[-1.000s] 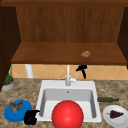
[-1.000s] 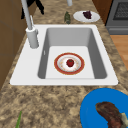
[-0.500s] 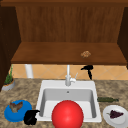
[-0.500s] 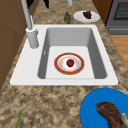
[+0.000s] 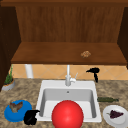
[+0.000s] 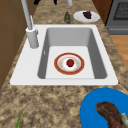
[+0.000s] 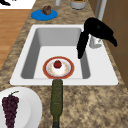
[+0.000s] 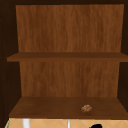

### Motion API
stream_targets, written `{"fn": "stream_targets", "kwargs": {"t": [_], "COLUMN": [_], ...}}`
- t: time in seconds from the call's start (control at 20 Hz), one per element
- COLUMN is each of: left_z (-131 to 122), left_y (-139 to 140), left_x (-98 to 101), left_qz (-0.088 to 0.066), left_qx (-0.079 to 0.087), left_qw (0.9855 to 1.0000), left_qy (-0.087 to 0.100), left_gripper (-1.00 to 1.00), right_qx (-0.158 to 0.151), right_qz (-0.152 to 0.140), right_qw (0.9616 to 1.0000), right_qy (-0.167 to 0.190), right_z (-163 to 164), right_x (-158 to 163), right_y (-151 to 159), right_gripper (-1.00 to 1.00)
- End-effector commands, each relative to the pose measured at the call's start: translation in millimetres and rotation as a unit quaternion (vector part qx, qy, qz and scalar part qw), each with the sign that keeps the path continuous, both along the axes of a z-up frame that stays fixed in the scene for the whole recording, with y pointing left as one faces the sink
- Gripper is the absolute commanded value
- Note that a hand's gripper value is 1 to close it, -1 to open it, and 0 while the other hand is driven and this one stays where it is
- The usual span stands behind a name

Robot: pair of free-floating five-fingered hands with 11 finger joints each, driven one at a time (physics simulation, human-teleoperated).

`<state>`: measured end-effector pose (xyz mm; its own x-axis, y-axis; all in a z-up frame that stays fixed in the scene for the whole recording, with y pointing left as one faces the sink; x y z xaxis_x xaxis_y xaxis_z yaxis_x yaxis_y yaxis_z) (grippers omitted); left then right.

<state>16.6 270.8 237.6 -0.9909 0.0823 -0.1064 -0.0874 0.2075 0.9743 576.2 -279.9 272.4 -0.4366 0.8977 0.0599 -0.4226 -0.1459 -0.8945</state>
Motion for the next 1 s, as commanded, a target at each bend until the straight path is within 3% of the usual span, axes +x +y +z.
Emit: {"fn": "stream_targets", "kwargs": {"t": [0.0,0.95], "left_z": [0.0,0.0], "left_y": [0.0,0.0], "left_x": [0.0,0.0], "left_qz": [0.000,0.000], "left_qx": [0.000,0.000], "left_qw": [1.0000,1.0000], "left_qy": [0.000,0.000], "left_gripper": [0.00,0.00], "right_qx": [0.014,0.030], "right_qz": [0.000,0.001], "right_qw": [0.9999,0.9995], "right_qy": [-0.003,-0.007], "right_z": [-3.9,-6.2], "right_x": [-21.9,-126.7], "right_y": [-18.7,-126.5], "right_gripper": [-1.00,-1.00]}}
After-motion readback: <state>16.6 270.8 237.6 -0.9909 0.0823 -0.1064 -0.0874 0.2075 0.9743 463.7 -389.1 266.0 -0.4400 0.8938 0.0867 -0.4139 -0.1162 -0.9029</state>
